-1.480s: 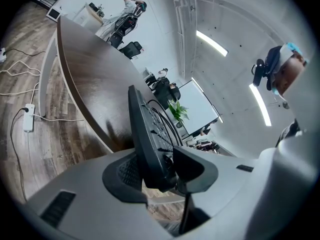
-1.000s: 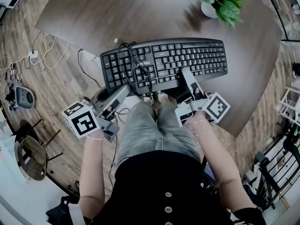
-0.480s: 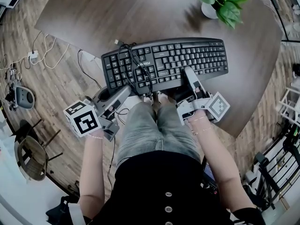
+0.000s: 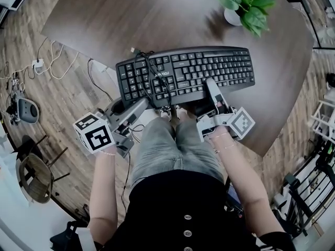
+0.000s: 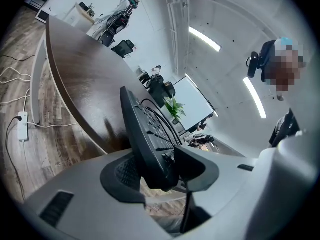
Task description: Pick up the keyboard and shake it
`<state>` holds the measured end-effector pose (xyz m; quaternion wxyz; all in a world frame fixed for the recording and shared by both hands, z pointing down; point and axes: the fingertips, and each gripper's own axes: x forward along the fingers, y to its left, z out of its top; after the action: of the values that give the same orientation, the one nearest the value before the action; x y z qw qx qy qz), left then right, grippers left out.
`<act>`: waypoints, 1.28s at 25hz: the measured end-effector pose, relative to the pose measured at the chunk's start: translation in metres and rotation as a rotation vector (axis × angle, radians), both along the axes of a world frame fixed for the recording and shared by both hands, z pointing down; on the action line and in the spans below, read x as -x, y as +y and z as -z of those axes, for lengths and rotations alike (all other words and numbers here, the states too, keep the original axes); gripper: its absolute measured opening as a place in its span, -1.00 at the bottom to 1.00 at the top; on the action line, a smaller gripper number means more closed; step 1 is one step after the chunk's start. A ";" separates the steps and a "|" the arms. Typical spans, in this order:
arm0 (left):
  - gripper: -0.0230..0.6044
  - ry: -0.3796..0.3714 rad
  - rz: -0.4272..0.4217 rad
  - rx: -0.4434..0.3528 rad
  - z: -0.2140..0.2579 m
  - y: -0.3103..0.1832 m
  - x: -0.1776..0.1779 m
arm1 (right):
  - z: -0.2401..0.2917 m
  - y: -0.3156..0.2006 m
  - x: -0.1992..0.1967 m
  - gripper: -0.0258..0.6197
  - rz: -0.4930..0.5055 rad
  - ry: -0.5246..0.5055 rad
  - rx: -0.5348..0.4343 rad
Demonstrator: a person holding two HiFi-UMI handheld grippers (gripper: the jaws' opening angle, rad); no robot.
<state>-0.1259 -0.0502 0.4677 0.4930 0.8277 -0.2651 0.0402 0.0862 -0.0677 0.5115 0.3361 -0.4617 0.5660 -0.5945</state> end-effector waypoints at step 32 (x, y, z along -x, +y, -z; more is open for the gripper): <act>-0.30 0.164 -0.001 -0.382 0.116 -0.046 -0.023 | 0.179 -0.049 -0.024 -0.54 0.036 0.189 -0.556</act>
<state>-0.1027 -0.0957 0.3514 0.3469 0.9068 -0.2266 -0.0779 0.1099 -0.1163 0.3329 0.3849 -0.3950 0.7441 -0.3769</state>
